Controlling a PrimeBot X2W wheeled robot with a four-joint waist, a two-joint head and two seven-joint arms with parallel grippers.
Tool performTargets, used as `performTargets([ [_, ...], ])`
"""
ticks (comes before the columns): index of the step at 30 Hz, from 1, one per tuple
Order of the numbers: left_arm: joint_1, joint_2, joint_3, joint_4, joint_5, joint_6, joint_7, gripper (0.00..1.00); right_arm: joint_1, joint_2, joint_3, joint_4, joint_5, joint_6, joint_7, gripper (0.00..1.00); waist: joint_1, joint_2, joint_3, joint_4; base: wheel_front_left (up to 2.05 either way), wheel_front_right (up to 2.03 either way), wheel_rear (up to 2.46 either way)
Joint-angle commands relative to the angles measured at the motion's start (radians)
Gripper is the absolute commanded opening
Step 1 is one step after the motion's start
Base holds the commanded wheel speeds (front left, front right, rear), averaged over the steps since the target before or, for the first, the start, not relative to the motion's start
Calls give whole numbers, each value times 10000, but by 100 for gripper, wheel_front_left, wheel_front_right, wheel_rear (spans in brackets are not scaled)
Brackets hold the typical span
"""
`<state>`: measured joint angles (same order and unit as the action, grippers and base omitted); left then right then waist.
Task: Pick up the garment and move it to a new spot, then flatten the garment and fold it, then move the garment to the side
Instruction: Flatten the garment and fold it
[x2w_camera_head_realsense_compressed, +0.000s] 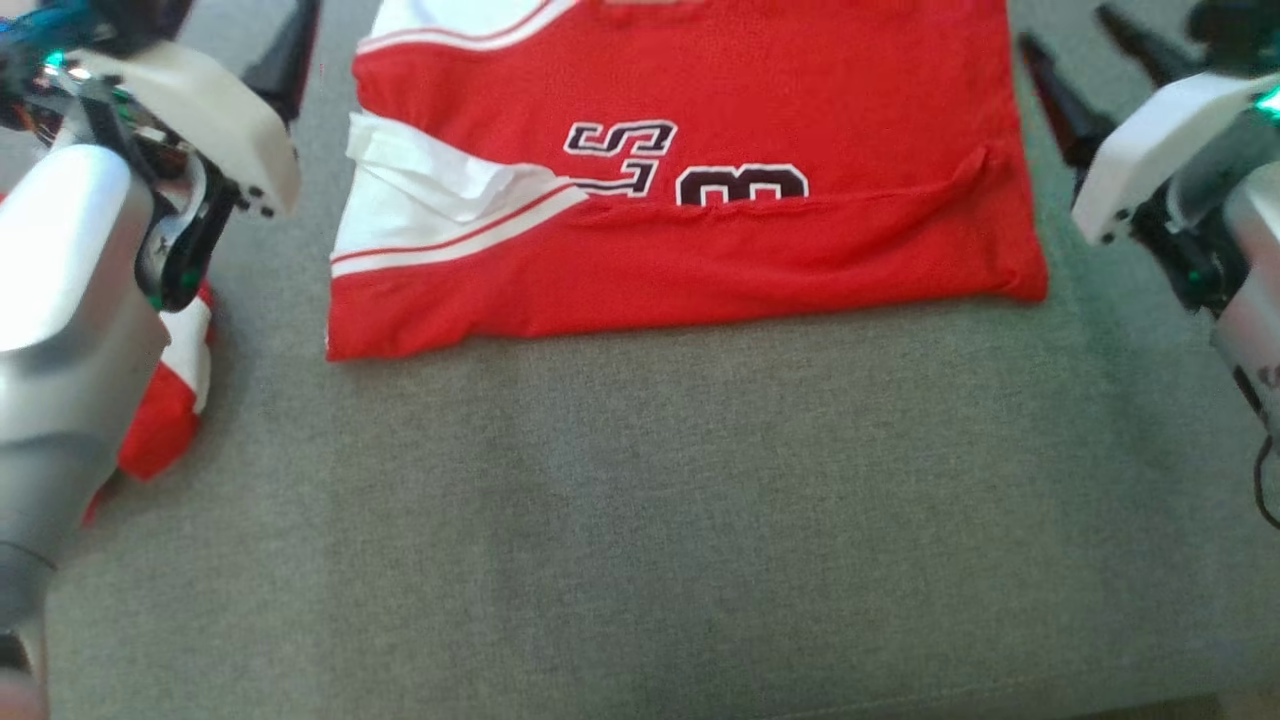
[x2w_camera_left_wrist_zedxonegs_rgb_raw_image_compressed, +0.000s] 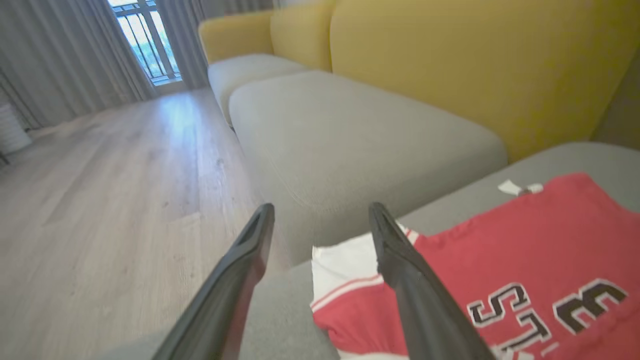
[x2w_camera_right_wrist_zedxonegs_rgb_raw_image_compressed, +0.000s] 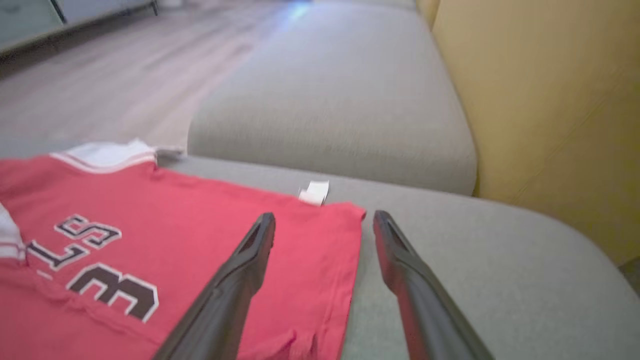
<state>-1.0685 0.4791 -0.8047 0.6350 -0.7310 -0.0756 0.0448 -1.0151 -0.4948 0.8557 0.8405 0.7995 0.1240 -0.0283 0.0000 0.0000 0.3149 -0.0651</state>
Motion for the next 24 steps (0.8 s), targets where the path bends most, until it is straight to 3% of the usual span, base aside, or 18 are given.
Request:
performTargets([
  [1,-271,268,632,-166,-109,164,-511,100,86,-6,-253,-30,-118,67,-466,100,0,0,-268,27,0,0,0],
  [5,416,-39,1293,-281,-559,560,-2049,100,441,288,-1142,355,-509,67,-1930,100,0,0,-767,76,0,0,0],
  [10,1432,-336,2001,-837,-858,1156,-2918,100,1083,600,-2457,248,-1204,67,-2315,100,0,0,-1225,107,0,0,0],
  [14,2817,-648,3001,-2189,-286,1879,-3056,100,2376,1099,-4842,-1059,-2531,67,-2330,100,0,0,-1557,107,0,0,0],
  [16,3766,-954,3596,-2982,195,2086,-3060,100,3328,1542,-5924,-1838,-3392,67,-2331,100,0,0,-1723,117,0,0,0],
  [17,4709,-1295,4013,-3590,702,2176,-3061,100,4309,2019,-6773,-2594,-4367,67,-2332,100,0,0,-1895,137,0,0,0],
  [24,7201,-2397,4782,-4437,2236,2008,-3064,100,6892,3747,-8772,-4383,-6525,67,-2333,100,0,0,-2219,181,0,0,0],
])
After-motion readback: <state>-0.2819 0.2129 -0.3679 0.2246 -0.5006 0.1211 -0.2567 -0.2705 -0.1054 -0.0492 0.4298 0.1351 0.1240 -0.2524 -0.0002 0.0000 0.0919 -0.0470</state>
